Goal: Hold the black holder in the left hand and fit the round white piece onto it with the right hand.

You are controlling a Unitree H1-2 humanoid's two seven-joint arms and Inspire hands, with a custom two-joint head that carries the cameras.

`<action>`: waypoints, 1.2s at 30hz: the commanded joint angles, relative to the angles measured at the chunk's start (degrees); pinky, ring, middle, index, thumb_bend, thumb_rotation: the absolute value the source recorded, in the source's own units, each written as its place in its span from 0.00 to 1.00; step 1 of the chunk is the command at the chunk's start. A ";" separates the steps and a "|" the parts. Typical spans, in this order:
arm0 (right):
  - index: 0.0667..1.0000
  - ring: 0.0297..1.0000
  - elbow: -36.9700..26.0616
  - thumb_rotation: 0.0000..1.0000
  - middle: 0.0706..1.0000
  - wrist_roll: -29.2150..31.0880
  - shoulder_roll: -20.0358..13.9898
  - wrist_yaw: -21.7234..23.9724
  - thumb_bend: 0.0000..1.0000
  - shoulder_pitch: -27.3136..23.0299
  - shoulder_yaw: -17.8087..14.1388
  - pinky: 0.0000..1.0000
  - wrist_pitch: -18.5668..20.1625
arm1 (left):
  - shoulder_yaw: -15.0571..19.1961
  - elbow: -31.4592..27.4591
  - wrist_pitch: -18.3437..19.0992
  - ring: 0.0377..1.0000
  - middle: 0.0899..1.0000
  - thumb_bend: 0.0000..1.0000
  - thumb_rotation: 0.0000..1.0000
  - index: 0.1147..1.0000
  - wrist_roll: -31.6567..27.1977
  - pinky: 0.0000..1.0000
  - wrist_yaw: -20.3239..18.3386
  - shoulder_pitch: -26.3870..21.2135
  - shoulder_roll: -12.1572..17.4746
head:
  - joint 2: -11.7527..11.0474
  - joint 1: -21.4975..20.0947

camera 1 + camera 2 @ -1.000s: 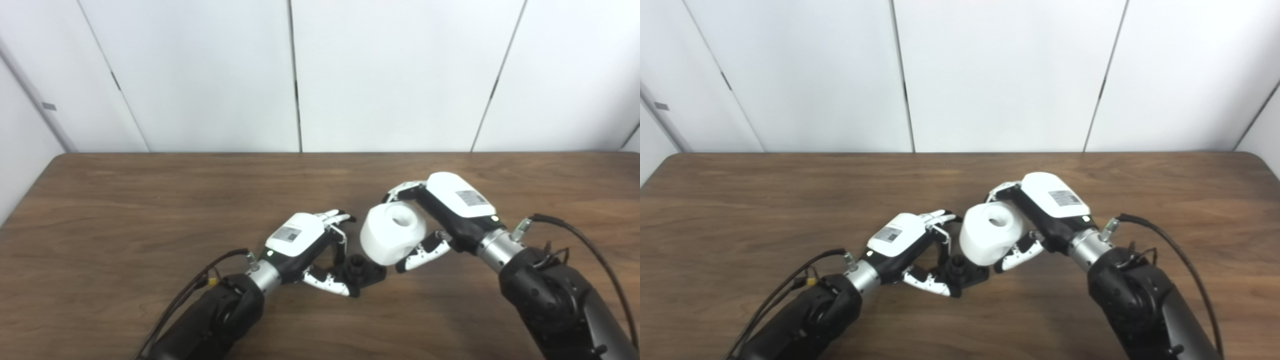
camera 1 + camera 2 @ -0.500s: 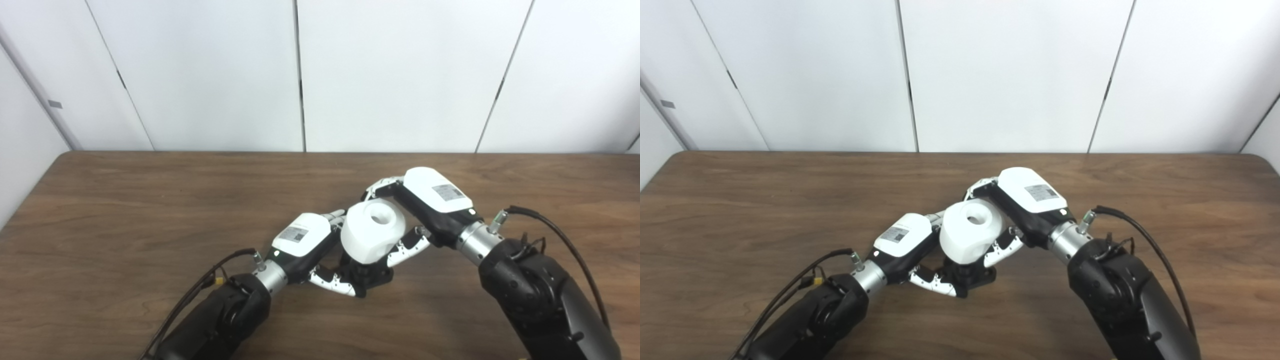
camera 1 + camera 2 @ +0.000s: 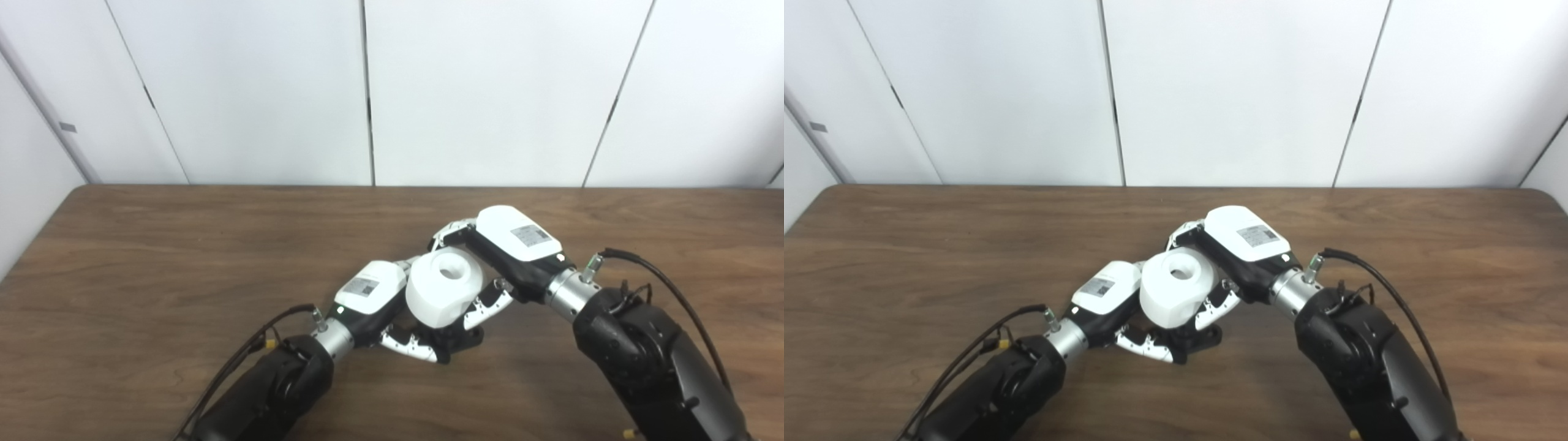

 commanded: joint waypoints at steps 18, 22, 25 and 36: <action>0.44 0.74 -1.70 0.14 0.70 -0.55 -2.98 3.15 0.52 -2.94 -1.18 0.77 -2.53 | -3.39 0.64 1.60 0.94 0.90 0.52 0.07 0.42 2.48 0.90 -6.98 3.40 1.28 | 1.46 -1.74; 0.44 0.74 -1.86 0.14 0.69 -0.71 -3.70 3.79 0.52 -3.34 -1.50 0.77 -2.66 | -3.41 0.31 1.73 0.94 0.91 0.52 0.07 0.42 2.52 0.90 -7.32 3.48 1.47 | 1.66 -1.66; 0.44 0.74 -1.93 0.14 0.69 -0.59 -4.07 3.74 0.52 -3.41 -1.74 0.78 -2.94 | -3.34 0.27 1.51 0.93 0.90 0.52 0.07 0.42 2.63 0.89 -6.97 3.62 1.45 | 1.84 -1.67; 0.44 0.74 -1.44 0.14 0.69 -0.50 -3.24 3.95 0.52 -2.87 -1.33 0.76 -2.80 | -3.54 -0.72 2.34 0.94 0.91 0.52 0.07 0.42 2.53 0.91 -7.96 3.71 1.40 | 2.15 -1.29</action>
